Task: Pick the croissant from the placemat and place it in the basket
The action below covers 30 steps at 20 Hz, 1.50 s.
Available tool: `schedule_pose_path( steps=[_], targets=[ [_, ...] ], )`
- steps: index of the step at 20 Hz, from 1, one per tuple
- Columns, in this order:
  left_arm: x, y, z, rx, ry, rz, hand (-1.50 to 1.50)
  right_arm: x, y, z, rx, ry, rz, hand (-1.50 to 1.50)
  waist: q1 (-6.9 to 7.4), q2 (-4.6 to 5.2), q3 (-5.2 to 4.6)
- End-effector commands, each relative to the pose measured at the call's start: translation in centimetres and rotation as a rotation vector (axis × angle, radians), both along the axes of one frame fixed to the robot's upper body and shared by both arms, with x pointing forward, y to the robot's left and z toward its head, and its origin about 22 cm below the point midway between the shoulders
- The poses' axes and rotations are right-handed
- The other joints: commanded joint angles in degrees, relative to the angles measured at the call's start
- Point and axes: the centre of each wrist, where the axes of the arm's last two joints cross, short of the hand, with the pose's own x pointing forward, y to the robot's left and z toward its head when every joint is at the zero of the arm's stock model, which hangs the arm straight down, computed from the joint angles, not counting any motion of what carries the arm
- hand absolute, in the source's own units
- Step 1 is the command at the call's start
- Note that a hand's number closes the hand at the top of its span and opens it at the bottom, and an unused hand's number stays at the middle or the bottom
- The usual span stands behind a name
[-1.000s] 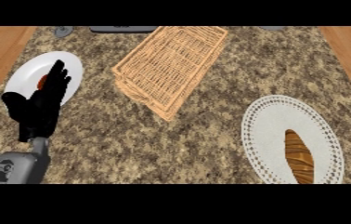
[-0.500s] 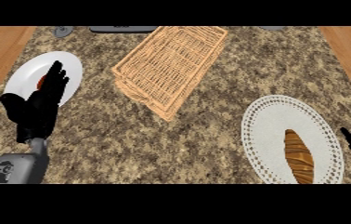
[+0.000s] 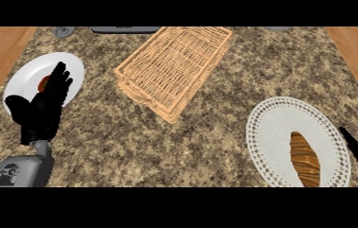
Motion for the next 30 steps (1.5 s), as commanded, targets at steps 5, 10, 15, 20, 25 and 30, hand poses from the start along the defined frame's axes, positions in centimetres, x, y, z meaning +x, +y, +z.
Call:
schedule_pose_path(
  steps=[5,10,15,20,25,30],
  targets=[
    [1.2,1.3,0.4,-0.008,0.009,0.005,0.0,1.5,-0.5,-0.9,-0.062,0.068,-0.036,-1.5,0.0,0.04,-0.01],
    [0.8,-1.4,-0.5,-0.01,0.014,-0.009,0.0,1.8,0.9,-3.7,-0.057,0.076,-0.022,-1.5,0.05,0.02,0.0],
    [-0.4,1.1,0.5,-0.012,0.005,0.008,0.0,2.2,0.4,-3.7,-0.051,0.07,-0.016,-1.5,0.09,0.0,-0.01],
    [0.0,1.9,0.0,-0.014,0.008,-0.004,0.0,3.0,0.2,-5.4,-0.073,0.103,0.002,-1.5,0.08,0.03,-0.01],
    [1.6,0.6,0.7,0.005,-0.006,0.015,0.0,3.0,0.1,-5.9,-0.071,0.124,-0.005,-1.5,-0.02,0.04,-0.01],
    [-0.5,0.5,0.3,-0.001,-0.002,-0.013,0.0,1.6,1.1,-7.3,-0.048,0.175,0.096,1.5,0.15,-0.01,0.0]
  ],
)
